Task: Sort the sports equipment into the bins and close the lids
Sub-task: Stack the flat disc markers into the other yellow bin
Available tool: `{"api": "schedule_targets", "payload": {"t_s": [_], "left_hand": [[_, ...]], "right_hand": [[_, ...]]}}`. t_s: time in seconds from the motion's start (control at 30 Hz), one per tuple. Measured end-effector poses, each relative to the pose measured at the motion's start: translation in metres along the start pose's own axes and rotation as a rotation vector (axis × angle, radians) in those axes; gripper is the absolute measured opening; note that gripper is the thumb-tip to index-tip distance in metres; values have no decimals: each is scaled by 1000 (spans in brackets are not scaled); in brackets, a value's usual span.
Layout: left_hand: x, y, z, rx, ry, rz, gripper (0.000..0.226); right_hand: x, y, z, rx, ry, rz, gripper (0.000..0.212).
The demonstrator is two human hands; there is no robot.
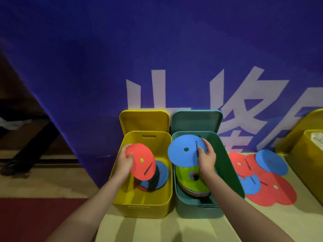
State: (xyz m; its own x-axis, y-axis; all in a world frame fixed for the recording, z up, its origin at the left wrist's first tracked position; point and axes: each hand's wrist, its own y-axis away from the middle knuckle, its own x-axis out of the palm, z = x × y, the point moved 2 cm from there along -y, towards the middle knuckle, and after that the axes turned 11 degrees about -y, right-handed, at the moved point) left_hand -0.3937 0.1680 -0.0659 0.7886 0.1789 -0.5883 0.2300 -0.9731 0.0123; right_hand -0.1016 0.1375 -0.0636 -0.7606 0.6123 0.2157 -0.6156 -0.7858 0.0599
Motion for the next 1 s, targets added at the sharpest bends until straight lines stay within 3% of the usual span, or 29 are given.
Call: {"api": "schedule_targets", "payload": {"t_s": [0.3, 0.43, 0.53, 0.6, 0.73, 0.9, 0.93, 1.0], "left_hand": [[72, -36, 53, -185, -3, 158, 38], [101, -42, 76, -381, 73, 216, 40], [102, -44, 101, -506, -70, 278, 48], [94, -50, 98, -444, -212, 314, 58], [57, -46, 35, -58, -266, 277, 55], [1, -34, 7, 457, -435, 47, 49], [-6, -34, 13, 467, -470, 18, 50], [-14, -38, 30, 311, -459, 49, 54]], "right_hand": [[-4, 11, -35, 68, 38, -123, 39], [-4, 19, -41, 86, 62, -159, 41], [-5, 27, -41, 109, 60, -165, 41], [-4, 27, -36, 97, 70, -167, 40], [17, 24, -21, 36, 88, -109, 39], [78, 45, -32, -122, 297, 191, 39], [88, 48, -35, -145, 378, 251, 41], [109, 52, -43, -169, 544, 341, 48]]}}
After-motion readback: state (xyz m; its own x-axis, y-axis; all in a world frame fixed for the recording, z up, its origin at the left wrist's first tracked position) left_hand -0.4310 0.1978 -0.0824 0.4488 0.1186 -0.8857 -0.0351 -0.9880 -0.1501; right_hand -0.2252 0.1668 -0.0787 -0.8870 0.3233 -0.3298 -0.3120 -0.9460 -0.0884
